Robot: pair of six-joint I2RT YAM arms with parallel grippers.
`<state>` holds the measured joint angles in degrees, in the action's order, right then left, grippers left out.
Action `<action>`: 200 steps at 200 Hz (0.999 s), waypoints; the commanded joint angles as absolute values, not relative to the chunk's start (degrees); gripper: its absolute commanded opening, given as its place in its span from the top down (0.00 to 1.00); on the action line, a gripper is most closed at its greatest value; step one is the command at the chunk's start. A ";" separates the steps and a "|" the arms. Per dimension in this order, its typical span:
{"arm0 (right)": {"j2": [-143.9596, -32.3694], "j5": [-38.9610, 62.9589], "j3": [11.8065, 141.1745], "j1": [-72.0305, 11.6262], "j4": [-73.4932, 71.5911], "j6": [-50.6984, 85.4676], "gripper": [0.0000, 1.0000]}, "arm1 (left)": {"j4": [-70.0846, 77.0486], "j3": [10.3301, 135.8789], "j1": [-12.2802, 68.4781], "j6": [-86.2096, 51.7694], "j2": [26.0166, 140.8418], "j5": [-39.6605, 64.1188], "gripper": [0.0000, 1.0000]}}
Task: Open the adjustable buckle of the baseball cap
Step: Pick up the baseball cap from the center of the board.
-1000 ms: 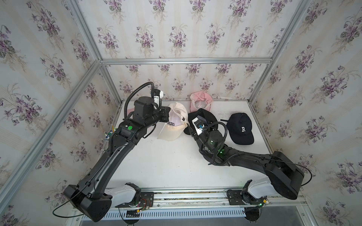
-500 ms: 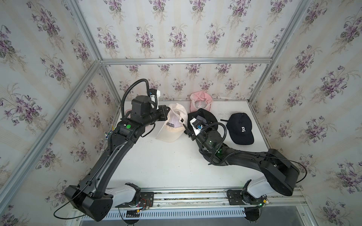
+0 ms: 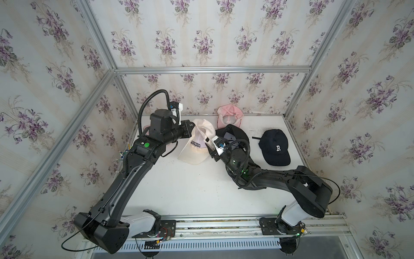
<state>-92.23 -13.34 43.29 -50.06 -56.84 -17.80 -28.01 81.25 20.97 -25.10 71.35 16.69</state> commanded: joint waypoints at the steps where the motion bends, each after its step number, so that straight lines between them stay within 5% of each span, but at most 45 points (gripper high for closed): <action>1: -92.64 -16.24 43.64 -50.02 -59.03 -17.15 0.36 | -25.83 81.91 20.83 -25.39 71.28 17.14 1.00; 95: -86.96 -17.34 39.55 -49.92 -64.77 -16.39 0.90 | -27.20 78.46 19.60 -25.51 69.00 18.57 1.00; 151: -82.16 -13.33 41.29 -49.75 -59.49 -15.54 1.00 | -27.55 75.12 18.90 -23.70 67.81 19.56 1.00; 200: -78.74 -11.02 49.58 -49.75 -38.09 -13.45 1.00 | -27.23 72.71 19.05 -17.70 67.44 20.21 0.60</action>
